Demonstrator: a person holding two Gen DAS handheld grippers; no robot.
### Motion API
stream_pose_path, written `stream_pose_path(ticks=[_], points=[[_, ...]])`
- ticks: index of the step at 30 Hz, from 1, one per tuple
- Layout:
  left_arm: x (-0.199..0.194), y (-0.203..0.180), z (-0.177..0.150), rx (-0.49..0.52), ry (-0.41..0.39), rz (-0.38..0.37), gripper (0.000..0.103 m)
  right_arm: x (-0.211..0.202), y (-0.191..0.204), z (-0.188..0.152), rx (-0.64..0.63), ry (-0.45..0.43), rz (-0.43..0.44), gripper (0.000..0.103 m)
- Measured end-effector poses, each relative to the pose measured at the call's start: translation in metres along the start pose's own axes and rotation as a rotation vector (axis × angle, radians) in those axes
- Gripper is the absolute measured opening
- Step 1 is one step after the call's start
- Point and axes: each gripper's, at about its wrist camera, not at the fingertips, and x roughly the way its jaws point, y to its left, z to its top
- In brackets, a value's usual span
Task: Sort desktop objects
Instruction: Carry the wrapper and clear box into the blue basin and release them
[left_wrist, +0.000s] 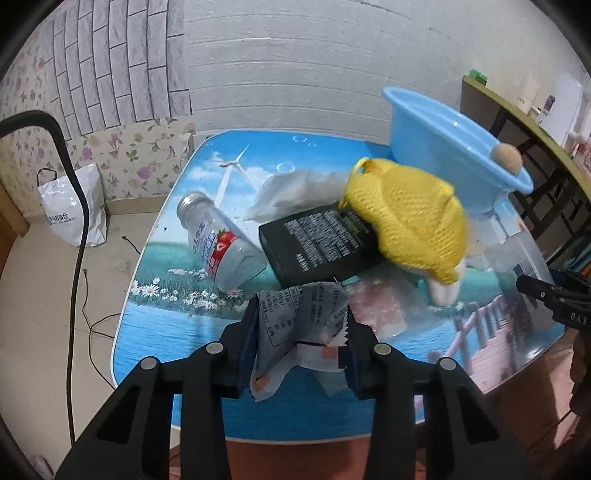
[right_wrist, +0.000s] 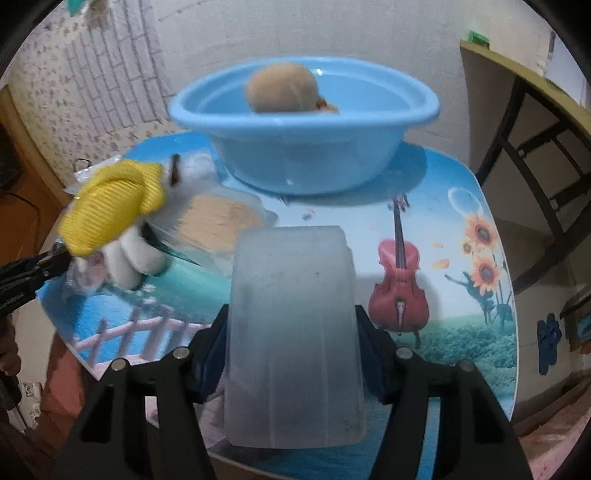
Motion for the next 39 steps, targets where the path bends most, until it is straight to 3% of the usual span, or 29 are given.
stream_pose_path(ticks=[10,17,24,32,39], points=[[-0.037,-0.026,0.026,0.019,-0.073,-0.056,0.038,-0.053,0.013,0.021,-0.059,-0.13,0.075,0.061],[-0.046,-0.043,0.052,0.037,-0.097,-0.077,0.038,-0.065,0.0,0.034,-0.017,-0.183,0.109,0.061],[-0.036,-0.069,0.079,0.075,-0.097,-0.091,0.038,-0.056,-0.026,0.057,0.013,-0.215,0.086,0.061],[-0.016,-0.112,0.113,0.142,-0.083,-0.115,0.038,-0.026,-0.039,0.079,0.028,-0.195,0.11,0.061],[0.004,-0.142,0.138,0.201,-0.063,-0.109,0.038,-0.01,-0.048,0.1,0.024,-0.227,0.134,0.061]])
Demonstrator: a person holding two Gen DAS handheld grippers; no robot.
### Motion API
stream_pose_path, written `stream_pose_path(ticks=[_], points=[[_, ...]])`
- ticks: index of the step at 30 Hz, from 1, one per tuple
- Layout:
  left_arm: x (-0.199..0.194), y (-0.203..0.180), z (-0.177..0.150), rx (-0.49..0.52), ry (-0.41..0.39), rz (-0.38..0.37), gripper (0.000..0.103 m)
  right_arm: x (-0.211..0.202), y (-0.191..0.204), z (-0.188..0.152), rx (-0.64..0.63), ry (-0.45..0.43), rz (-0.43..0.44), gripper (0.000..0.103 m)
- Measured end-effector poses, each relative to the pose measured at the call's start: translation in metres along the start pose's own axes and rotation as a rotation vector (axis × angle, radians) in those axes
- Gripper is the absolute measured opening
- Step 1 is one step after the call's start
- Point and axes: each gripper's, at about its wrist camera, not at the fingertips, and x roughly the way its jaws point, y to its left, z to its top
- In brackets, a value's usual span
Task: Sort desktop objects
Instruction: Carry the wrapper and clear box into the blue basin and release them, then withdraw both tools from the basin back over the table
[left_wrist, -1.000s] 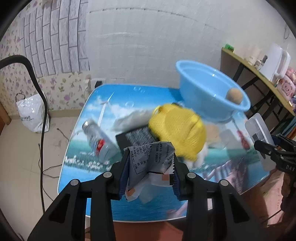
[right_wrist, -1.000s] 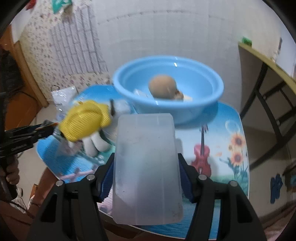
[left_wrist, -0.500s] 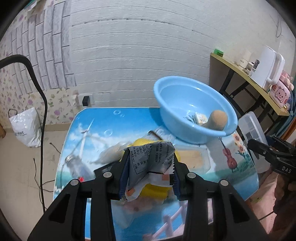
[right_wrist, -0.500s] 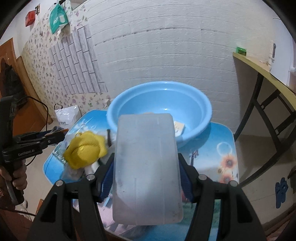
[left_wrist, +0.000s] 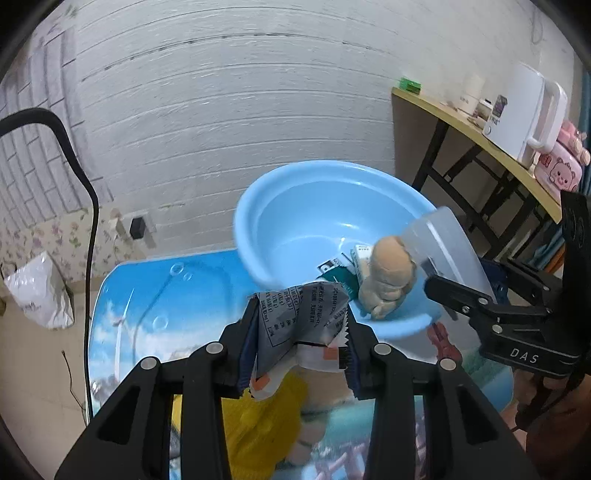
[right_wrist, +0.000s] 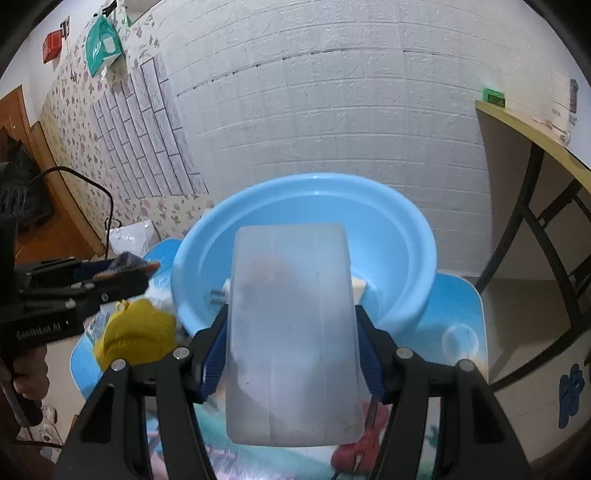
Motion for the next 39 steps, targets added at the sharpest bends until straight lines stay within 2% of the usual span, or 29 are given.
stream_pose_path(ticks=[9,15,18,21,25,27,30,31,34,36,39], points=[[0.04,-0.022,0.027,0.03,0.052,0.0,0.038,0.022,-0.018,0.029,0.025,-0.027,-0.003,0.061],[0.074,-0.027,0.041,-0.014,0.087,-0.012,0.038,0.047,-0.024,0.048,0.061,-0.017,-0.006,0.061],[0.087,-0.028,0.044,-0.023,0.113,0.006,0.039,0.05,-0.027,0.049,0.069,-0.025,0.012,0.061],[0.096,-0.03,0.045,-0.018,0.12,0.022,0.039,0.052,-0.03,0.048,0.101,-0.034,-0.015,0.061],[0.107,-0.028,0.043,-0.065,0.138,0.07,0.04,0.049,-0.032,0.046,0.126,-0.062,-0.011,0.062],[0.107,-0.031,0.043,-0.065,0.125,0.084,0.04,0.052,-0.031,0.045,0.111,-0.053,0.001,0.062],[0.102,-0.032,0.042,-0.072,0.092,0.099,0.044,0.048,-0.029,0.043,0.104,-0.063,0.044,0.069],[0.101,-0.033,0.042,-0.076,0.082,0.111,0.048,0.044,-0.028,0.043,0.101,-0.075,0.05,0.076],[0.098,-0.034,0.041,-0.105,0.054,0.109,0.051,0.026,-0.028,0.041,0.076,-0.152,0.09,0.086],[0.097,-0.036,0.041,-0.111,0.052,0.109,0.052,0.02,-0.03,0.039,0.078,-0.181,0.111,0.087],[0.098,-0.042,0.043,-0.087,0.056,0.124,0.055,0.02,-0.037,0.037,0.111,-0.178,0.146,0.087]])
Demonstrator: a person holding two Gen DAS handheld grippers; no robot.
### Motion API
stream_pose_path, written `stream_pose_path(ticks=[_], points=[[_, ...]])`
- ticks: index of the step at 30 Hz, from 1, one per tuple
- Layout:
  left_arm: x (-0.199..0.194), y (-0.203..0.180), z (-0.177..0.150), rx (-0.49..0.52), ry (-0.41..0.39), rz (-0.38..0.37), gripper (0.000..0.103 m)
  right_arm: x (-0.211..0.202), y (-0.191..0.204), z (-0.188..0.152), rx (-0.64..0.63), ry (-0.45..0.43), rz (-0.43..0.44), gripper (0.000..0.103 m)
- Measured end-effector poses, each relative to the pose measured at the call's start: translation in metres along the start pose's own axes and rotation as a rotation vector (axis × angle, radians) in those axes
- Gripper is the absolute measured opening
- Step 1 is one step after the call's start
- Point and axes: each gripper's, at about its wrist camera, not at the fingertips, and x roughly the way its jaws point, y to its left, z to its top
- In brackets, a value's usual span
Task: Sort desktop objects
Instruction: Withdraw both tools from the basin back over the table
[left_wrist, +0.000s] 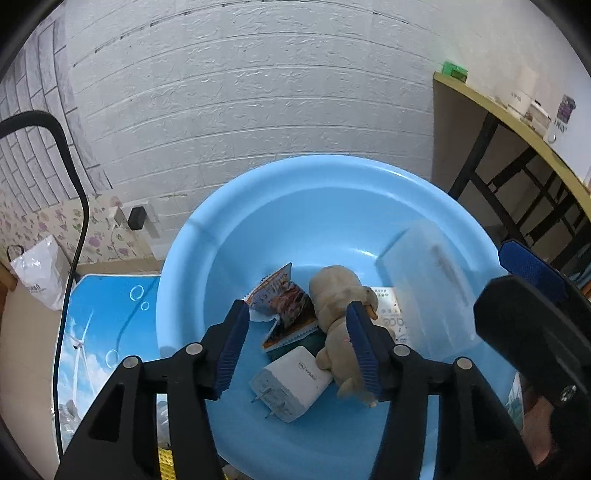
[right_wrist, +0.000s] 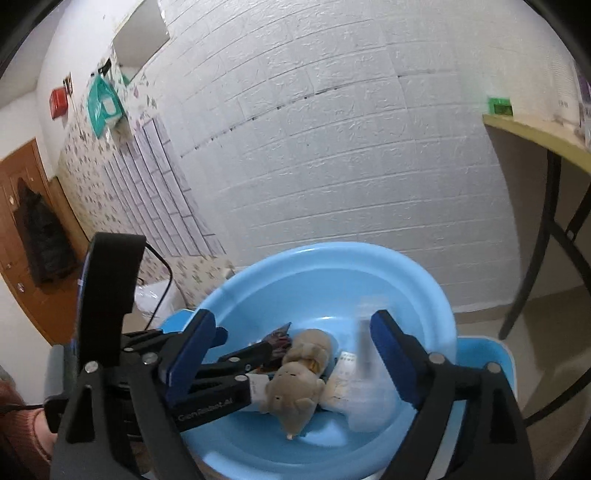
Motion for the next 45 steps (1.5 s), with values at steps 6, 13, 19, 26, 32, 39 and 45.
stream_pose_path(ticks=[6,13,19,26,32,39,45], points=[[0.001,-0.003,-0.003,0.01,0.005,0.0,0.056,0.002,-0.01,-0.005,0.031,0.02,-0.009,0.087],[-0.01,0.008,-0.008,-0.003,-0.007,-0.015,0.056,0.0,0.0,-0.007,-0.016,0.047,-0.035,0.087],[-0.027,0.029,-0.012,-0.05,-0.033,-0.007,0.056,-0.008,0.012,-0.004,-0.064,0.063,-0.056,0.087],[-0.063,0.037,-0.024,-0.033,-0.08,-0.063,0.068,-0.016,0.01,-0.016,-0.052,0.116,-0.14,0.087],[-0.083,0.054,-0.042,-0.01,-0.056,-0.01,0.076,-0.042,0.014,-0.03,-0.014,0.041,-0.163,0.087],[-0.11,0.085,-0.063,0.042,-0.102,0.068,0.078,-0.051,0.051,-0.039,-0.063,0.051,-0.216,0.087],[-0.134,0.118,-0.087,0.07,-0.137,0.074,0.083,-0.037,0.081,-0.057,-0.086,0.149,-0.21,0.087]])
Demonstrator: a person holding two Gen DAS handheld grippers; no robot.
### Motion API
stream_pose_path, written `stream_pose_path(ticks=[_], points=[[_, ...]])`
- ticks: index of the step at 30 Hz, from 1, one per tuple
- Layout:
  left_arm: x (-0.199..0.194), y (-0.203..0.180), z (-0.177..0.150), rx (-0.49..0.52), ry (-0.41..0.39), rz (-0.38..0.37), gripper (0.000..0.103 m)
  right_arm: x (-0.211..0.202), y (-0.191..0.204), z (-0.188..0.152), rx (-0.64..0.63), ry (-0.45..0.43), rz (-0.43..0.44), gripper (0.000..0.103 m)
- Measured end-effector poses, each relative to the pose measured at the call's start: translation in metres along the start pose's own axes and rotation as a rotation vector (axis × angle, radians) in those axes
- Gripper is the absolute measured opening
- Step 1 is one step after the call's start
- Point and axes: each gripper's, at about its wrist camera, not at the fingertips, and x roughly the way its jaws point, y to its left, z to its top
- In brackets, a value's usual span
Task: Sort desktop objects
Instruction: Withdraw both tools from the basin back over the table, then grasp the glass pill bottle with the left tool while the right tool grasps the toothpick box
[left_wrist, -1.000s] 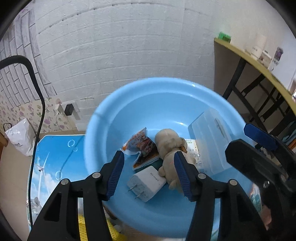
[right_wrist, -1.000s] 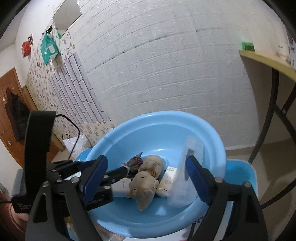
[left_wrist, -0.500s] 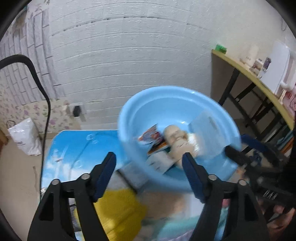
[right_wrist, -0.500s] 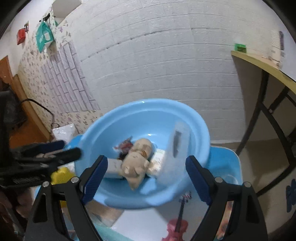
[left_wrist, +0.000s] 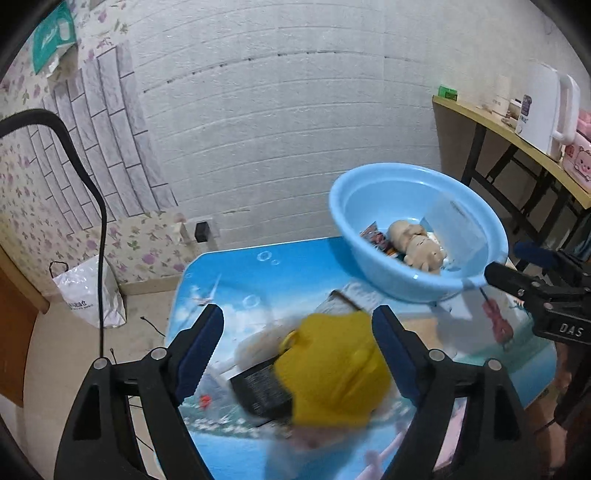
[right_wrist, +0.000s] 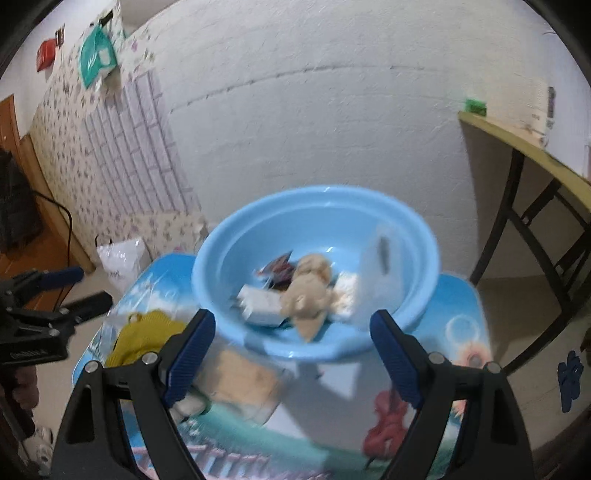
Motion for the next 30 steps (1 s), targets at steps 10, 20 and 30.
stream_pose_path(ticks=[10,20,30], points=[[0.0,0.046,-0.039,-0.053,0.02,-0.005,0.084,0.002,0.016,-0.029,0.024,0.067,0.017,0.089],[0.011,0.079,-0.073,-0.134,0.068,0.0,0.084,0.012,0.015,-0.065,0.026,0.183,0.002,0.095],[0.03,0.095,-0.095,-0.16,0.121,-0.013,0.084,0.023,0.015,-0.077,0.02,0.229,-0.016,0.095]])
